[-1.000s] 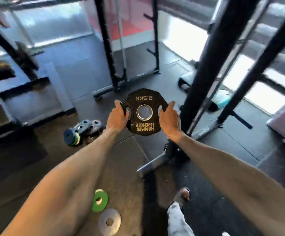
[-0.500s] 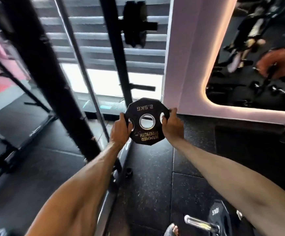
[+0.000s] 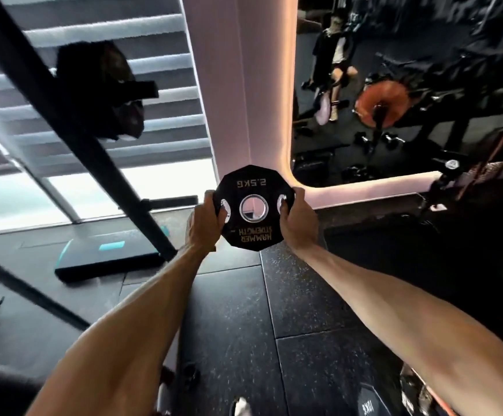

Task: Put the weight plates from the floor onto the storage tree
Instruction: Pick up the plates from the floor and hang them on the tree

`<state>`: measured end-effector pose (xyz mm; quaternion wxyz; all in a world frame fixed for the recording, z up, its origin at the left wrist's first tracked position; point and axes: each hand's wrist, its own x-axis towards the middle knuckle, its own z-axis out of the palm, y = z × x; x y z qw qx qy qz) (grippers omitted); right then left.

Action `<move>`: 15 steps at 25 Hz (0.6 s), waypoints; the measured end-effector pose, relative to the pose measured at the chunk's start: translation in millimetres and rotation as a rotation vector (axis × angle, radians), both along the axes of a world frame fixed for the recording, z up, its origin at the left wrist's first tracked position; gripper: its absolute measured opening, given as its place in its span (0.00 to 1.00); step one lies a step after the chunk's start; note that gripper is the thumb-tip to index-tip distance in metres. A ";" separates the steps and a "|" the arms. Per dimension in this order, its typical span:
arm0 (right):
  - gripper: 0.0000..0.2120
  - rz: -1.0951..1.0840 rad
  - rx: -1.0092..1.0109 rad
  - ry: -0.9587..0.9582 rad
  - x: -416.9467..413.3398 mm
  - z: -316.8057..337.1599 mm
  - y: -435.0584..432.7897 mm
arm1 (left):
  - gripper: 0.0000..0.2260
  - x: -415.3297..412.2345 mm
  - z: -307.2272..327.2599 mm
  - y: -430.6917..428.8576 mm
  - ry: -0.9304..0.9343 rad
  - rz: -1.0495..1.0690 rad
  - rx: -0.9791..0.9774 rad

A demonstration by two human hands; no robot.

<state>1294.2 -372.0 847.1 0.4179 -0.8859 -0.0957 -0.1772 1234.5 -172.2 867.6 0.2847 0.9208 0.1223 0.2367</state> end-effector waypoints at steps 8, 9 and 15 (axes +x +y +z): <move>0.14 -0.171 0.022 -0.001 157.2 15.2 40.2 | 0.13 176.7 25.0 39.7 -0.032 -0.085 0.067; 0.13 -0.178 0.048 -0.004 171.3 20.8 47.2 | 0.13 191.4 32.8 46.2 -0.048 -0.097 0.098; 0.14 -0.162 0.187 -0.078 249.4 51.7 97.1 | 0.14 259.3 74.9 89.1 -0.206 -0.091 0.189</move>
